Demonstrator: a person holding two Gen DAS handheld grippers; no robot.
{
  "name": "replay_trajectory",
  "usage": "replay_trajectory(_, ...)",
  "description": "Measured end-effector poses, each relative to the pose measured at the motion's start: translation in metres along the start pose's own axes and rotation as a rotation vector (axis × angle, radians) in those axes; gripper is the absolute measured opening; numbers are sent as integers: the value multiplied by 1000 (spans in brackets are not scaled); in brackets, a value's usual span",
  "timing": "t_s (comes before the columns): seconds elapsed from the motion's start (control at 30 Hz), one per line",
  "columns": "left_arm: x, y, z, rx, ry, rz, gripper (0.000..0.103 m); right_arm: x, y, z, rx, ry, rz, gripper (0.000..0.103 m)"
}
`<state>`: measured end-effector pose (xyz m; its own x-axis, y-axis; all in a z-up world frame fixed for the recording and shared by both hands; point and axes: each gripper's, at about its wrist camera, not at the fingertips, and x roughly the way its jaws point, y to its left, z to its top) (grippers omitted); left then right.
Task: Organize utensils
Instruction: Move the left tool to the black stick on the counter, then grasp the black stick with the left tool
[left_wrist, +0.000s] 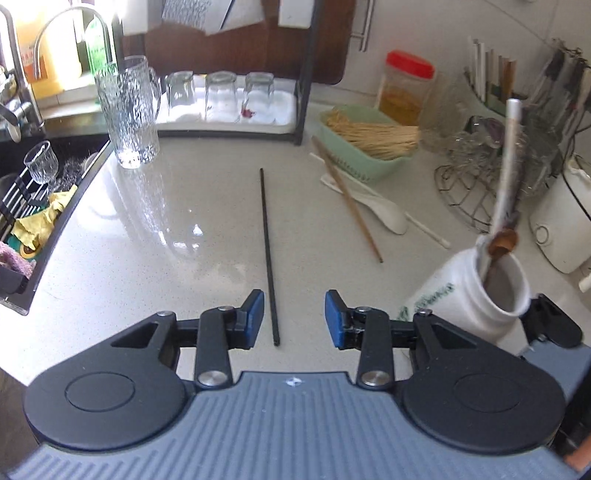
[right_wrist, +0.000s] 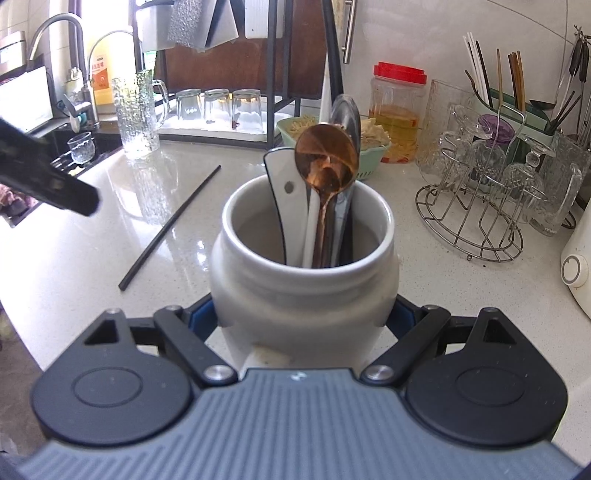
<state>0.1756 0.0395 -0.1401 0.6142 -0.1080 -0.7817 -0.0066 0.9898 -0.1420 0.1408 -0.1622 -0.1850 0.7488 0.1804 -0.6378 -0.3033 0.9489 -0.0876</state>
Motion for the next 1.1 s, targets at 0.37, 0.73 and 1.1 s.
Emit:
replay_trajectory(0.37, 88, 22, 44, 37, 61, -16, 41, 1, 6, 4, 42, 38, -54, 92)
replay_trajectory(0.73, 134, 13, 58, 113, 88, 5, 40, 1, 8, 5, 64, 53, -82, 92)
replay_trajectory(1.1, 158, 9, 76, 131, 100, 68, 22, 0, 10, 4, 72, 53, -88, 92)
